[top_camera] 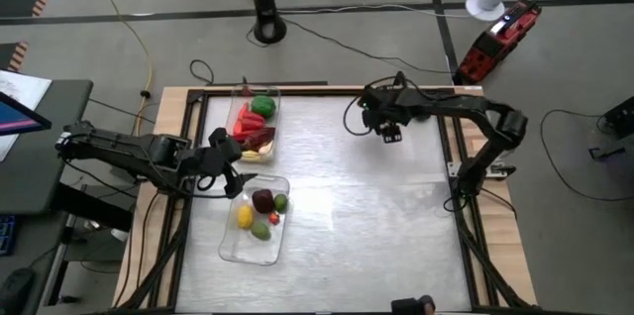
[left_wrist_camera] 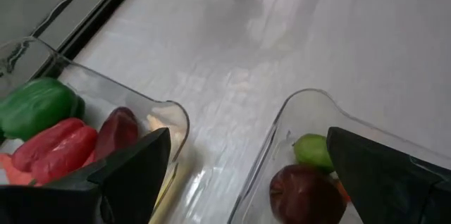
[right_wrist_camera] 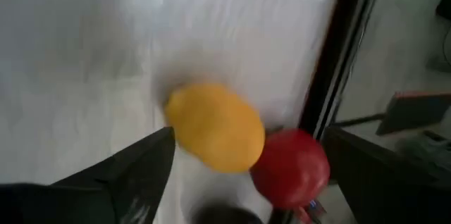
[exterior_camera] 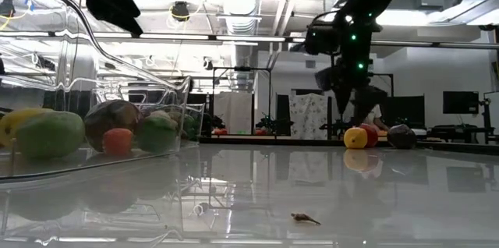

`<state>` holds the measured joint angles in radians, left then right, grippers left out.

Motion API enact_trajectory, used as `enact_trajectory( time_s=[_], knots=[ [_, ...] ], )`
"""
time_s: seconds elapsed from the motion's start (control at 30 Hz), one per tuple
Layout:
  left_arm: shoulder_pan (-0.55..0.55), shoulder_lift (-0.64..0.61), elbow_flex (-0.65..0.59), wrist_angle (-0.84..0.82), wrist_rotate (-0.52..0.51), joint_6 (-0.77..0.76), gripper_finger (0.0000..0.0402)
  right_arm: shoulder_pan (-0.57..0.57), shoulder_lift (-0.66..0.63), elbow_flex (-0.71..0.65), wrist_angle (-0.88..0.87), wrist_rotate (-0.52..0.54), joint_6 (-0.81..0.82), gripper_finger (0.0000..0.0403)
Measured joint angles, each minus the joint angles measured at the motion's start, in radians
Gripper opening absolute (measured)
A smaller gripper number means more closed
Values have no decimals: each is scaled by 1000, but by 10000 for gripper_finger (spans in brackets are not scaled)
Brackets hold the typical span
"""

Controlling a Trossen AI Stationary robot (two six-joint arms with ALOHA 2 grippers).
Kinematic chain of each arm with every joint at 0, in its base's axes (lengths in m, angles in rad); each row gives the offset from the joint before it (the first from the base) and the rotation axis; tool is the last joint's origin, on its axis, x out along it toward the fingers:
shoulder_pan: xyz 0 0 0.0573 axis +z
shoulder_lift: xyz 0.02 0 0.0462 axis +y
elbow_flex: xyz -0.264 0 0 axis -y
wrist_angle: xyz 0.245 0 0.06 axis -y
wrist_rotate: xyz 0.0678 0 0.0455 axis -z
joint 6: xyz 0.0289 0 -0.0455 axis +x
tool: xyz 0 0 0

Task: Sort produce into baskets
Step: Put the yellow lime into the bottom transparent bin

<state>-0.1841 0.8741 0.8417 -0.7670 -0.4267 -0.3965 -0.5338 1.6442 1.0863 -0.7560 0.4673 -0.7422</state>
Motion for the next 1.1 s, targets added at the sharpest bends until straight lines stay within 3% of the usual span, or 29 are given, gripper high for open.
enact_trajectory(
  time_s=[0.2,0.67,0.83,1.1],
  knots=[
    [0,-5,0,-34,4,-4,368,-1,13,0,-67,37,-67,386],
    [0,-5,0,-28,11,-12,368,-85,65,1,-41,2,-200,379],
    [0,-5,0,-28,17,-14,368,-76,167,0,-3,151,-236,376],
    [0,-5,0,-29,22,-15,368,-75,223,10,14,160,-260,321]
  ],
)
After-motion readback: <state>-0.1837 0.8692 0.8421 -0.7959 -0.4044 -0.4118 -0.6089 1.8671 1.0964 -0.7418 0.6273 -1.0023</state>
